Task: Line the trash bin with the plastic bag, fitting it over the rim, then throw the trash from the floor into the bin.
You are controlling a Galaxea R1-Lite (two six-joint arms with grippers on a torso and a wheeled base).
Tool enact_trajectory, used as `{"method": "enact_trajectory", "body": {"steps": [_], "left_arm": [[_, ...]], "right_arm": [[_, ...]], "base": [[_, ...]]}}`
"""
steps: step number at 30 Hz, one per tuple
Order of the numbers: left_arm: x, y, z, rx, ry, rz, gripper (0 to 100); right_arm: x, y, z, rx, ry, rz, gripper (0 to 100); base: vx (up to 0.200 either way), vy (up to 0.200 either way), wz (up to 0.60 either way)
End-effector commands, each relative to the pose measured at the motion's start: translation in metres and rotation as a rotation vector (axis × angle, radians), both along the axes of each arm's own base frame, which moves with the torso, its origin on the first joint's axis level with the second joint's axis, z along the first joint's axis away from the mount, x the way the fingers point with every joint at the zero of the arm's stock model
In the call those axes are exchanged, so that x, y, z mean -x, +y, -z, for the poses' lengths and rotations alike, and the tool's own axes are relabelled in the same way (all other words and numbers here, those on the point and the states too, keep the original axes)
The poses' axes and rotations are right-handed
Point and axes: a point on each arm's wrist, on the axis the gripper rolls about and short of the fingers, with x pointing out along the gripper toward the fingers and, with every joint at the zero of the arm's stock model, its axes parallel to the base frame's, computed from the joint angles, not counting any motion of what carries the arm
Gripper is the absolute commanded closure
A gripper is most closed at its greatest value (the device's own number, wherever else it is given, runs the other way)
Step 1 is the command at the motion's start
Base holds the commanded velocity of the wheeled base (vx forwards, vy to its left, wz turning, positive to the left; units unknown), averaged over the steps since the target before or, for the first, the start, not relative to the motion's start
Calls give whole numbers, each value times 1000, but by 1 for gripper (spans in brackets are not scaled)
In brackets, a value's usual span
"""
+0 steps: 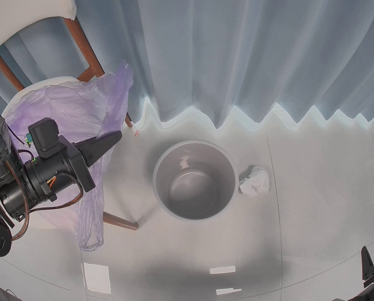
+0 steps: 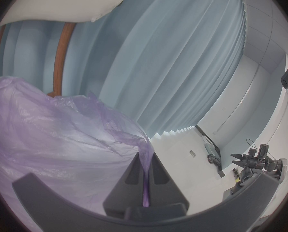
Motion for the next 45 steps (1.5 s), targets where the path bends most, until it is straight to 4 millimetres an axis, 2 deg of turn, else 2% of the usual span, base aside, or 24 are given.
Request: {"method": "enact_trajectory", "body": {"steps": [1,8,14,18,21,23,27,35,38,45], "left_arm": [[-4,-2,9,-3,44,19,100],[0,-11,9,55,113,155,100],[11,-41,22,36,145,282,100],[14,-52,22,55,99,332,100],[15,-56,18,79,54,355,100],[19,-64,9,155,32,402,100],[35,-77,-5,302,46,523,100],[58,-90,4,330,63,654,100],[67,-88,9,305,81,716,100],[75,-81,-4,321,54,808,100]], "right_arm": [[0,0,5,0,0,-1,0],[0,0,5,0,0,-1,0],[0,0,5,0,0,-1,0],[0,0,5,0,0,-1,0],[0,0,5,0,0,0,0],[0,0,5,0,0,-1,0],[0,0,5,0,0,-1,0],[0,0,5,0,0,-1,0],[0,0,5,0,0,-1,0],[0,0,5,0,0,0,0]], "base": [[0,0,0],[0,0,0],[0,0,0],[0,0,0],[0,0,0],[0,0,0],[0,0,0],[0,0,0],[0,0,0],[0,0,0]]}}
